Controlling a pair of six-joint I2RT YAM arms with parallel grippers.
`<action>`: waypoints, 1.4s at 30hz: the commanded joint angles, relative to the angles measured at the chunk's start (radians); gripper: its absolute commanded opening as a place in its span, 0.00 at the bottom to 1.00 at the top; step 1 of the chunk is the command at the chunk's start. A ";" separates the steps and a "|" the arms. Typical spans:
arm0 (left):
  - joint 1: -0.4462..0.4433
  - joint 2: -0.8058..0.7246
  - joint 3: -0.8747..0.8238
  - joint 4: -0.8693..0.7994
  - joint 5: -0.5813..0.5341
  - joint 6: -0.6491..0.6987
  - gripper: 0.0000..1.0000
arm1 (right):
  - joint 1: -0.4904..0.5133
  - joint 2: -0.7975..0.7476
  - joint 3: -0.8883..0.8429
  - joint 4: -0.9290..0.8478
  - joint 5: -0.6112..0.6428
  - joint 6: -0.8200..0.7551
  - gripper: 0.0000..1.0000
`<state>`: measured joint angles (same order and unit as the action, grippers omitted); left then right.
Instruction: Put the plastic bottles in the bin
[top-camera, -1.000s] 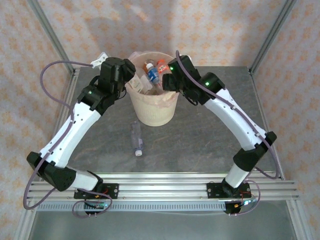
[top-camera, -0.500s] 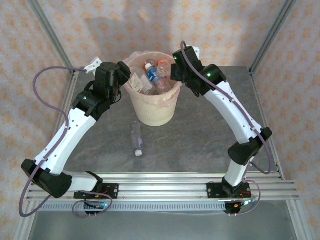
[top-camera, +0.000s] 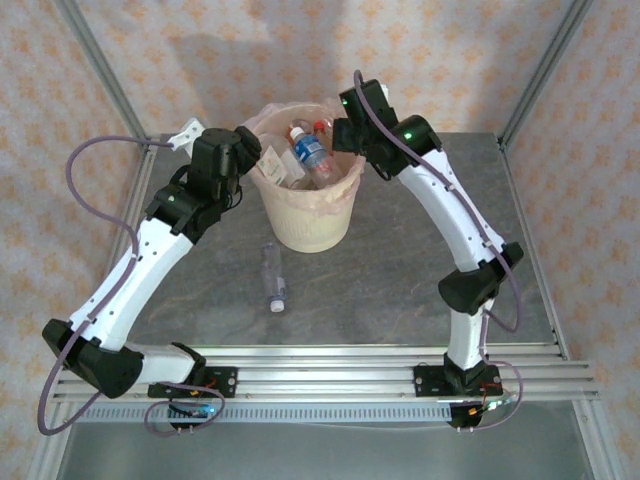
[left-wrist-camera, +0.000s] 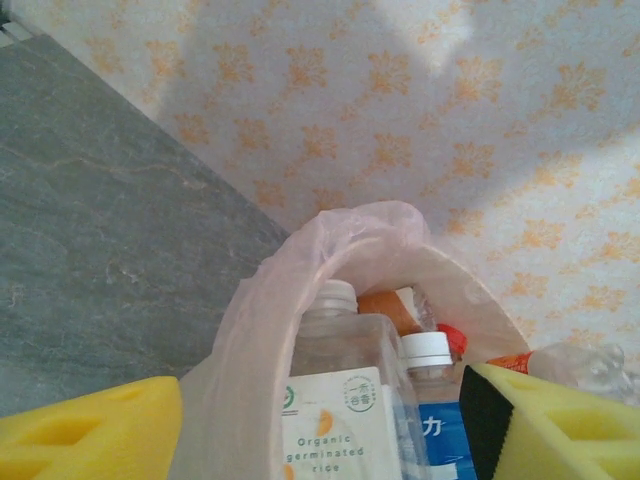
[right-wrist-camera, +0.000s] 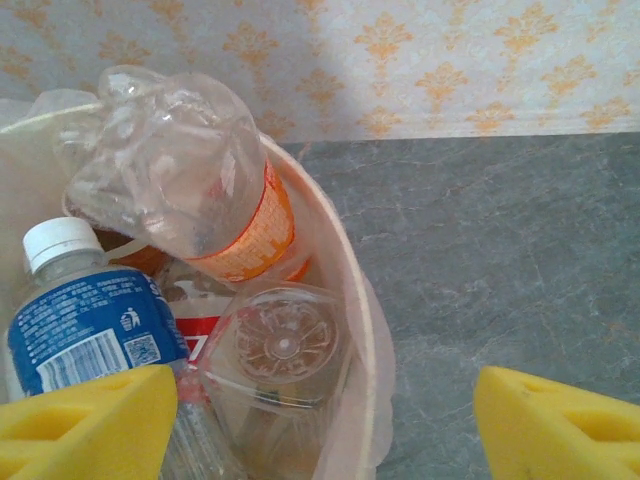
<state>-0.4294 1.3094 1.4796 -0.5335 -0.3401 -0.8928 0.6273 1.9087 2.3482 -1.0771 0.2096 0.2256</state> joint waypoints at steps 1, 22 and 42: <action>0.009 -0.036 -0.021 -0.003 -0.049 0.001 0.78 | 0.002 0.012 0.074 -0.034 -0.015 -0.030 0.79; 0.011 -0.158 -0.202 -0.070 -0.060 0.027 1.00 | -0.028 0.293 0.392 0.052 0.105 -0.088 0.78; -0.023 -0.292 -0.530 -0.069 0.169 0.126 1.00 | -0.028 0.286 0.377 -0.085 -0.009 -0.052 0.79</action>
<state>-0.4347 1.0630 0.9977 -0.5873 -0.2165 -0.7959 0.6029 2.2280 2.7140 -1.0855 0.2413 0.1715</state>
